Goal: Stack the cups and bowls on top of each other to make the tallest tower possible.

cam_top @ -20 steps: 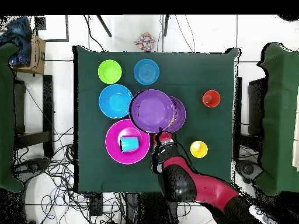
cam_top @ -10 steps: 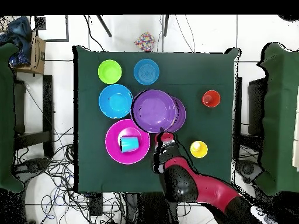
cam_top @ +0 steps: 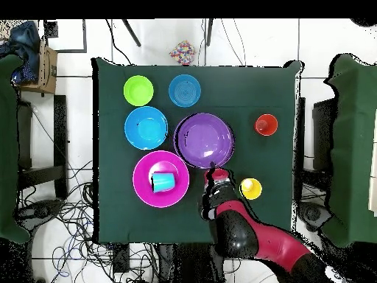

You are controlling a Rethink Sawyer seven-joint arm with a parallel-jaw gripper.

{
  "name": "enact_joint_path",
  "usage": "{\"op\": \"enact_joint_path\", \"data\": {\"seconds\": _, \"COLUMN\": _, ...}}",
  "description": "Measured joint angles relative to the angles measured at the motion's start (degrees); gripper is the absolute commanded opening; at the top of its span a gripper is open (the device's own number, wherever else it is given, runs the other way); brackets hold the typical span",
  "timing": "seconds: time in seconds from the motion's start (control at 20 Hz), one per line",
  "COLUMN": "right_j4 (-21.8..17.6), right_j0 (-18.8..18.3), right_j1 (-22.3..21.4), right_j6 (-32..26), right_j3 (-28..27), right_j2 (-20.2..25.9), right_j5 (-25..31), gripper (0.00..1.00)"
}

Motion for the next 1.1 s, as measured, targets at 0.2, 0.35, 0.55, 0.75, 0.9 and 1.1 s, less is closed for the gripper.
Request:
{"op": "enact_joint_path", "data": {"seconds": 0.2, "right_j4": -0.68, "right_j0": -1.52, "right_j1": 0.00, "right_j6": 0.00, "right_j3": -0.06, "right_j2": 0.22, "right_j5": 0.00, "gripper": 0.00}}
{"op": "enact_joint_path", "data": {"seconds": 0.35, "right_j4": -0.94, "right_j0": -1.78, "right_j1": 0.00, "right_j6": 0.00, "right_j3": -0.12, "right_j2": 0.22, "right_j5": 0.00, "gripper": 0.00}}
{"op": "enact_joint_path", "data": {"seconds": 0.55, "right_j4": -1.46, "right_j0": -1.80, "right_j1": 0.06, "right_j6": 0.00, "right_j3": -0.26, "right_j2": 0.23, "right_j5": 0.01, "gripper": 0.00}}
{"op": "enact_joint_path", "data": {"seconds": 0.75, "right_j4": -2.10, "right_j0": -1.80, "right_j1": 0.80, "right_j6": 0.00, "right_j3": -0.59, "right_j2": 0.23, "right_j5": 0.01, "gripper": 0.00}}
{"op": "enact_joint_path", "data": {"seconds": 0.9, "right_j4": -2.63, "right_j0": -1.80, "right_j1": 1.50, "right_j6": 0.00, "right_j3": -0.89, "right_j2": 0.22, "right_j5": 0.01, "gripper": 0.00}}
{"op": "enact_joint_path", "data": {"seconds": 1.1, "right_j4": -3.86, "right_j0": -1.80, "right_j1": 2.70, "right_j6": 0.00, "right_j3": -1.42, "right_j2": 0.21, "right_j5": 0.01, "gripper": 0.00}}
